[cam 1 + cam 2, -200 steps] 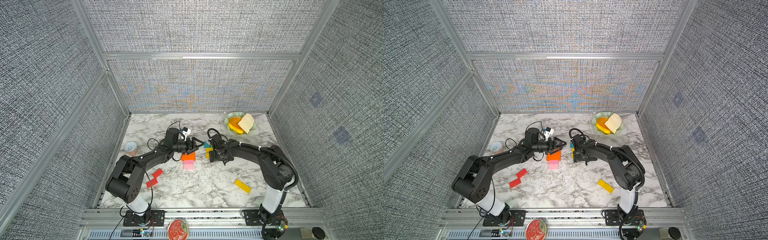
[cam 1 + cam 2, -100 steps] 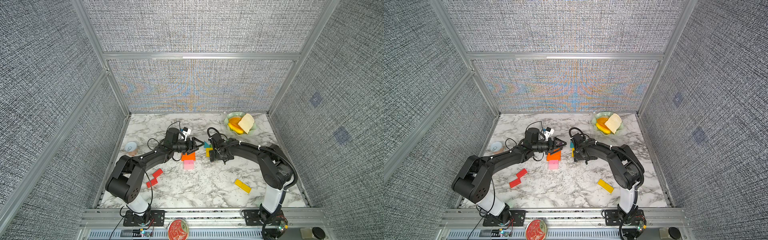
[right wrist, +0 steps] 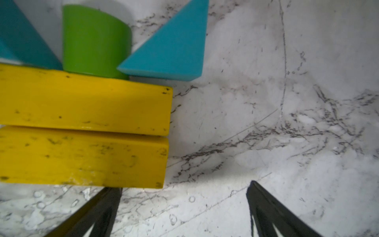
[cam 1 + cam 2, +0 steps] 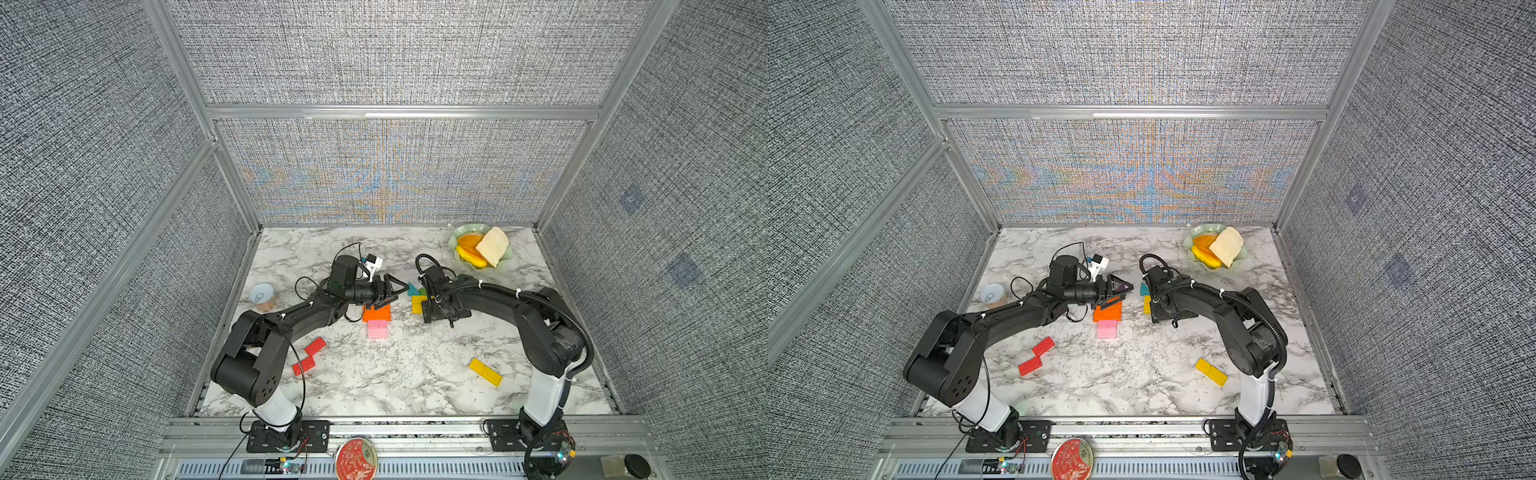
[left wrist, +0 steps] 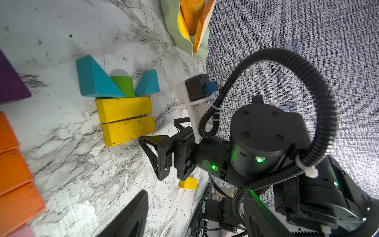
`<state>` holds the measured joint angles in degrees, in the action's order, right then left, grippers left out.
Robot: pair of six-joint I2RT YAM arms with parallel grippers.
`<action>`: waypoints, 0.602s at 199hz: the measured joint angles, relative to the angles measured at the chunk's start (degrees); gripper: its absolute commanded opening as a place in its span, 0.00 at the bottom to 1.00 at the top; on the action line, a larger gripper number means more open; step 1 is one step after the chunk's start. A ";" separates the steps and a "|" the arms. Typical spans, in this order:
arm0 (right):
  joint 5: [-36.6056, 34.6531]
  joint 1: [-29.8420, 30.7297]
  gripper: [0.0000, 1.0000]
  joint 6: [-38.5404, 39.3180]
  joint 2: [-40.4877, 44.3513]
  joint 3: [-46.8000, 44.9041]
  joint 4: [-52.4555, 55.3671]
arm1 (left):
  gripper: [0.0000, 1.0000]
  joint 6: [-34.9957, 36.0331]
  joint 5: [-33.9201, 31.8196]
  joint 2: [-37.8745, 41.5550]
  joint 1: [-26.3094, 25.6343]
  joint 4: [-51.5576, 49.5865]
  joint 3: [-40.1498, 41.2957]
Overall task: Assemble a carrot with building blocks
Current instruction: Assemble the building block at the center of the board.
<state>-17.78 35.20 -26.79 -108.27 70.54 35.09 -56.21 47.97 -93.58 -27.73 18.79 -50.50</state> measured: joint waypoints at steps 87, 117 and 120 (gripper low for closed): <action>-0.48 -0.22 0.98 0.26 -0.07 0.79 0.50 | 0.75 -0.42 0.02 0.00 0.00 0.04 0.00; -0.92 -0.26 0.98 0.42 -0.52 1.38 0.50 | 0.74 -0.42 0.02 0.00 0.00 0.42 0.00; -0.94 -0.26 0.98 0.42 -0.57 1.38 0.55 | 0.75 -0.42 0.02 0.00 0.00 0.42 0.00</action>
<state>-18.72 34.94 -26.37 -108.84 71.92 35.64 -56.62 47.99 -93.58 -27.73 19.20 -50.50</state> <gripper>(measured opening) 0.982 0.745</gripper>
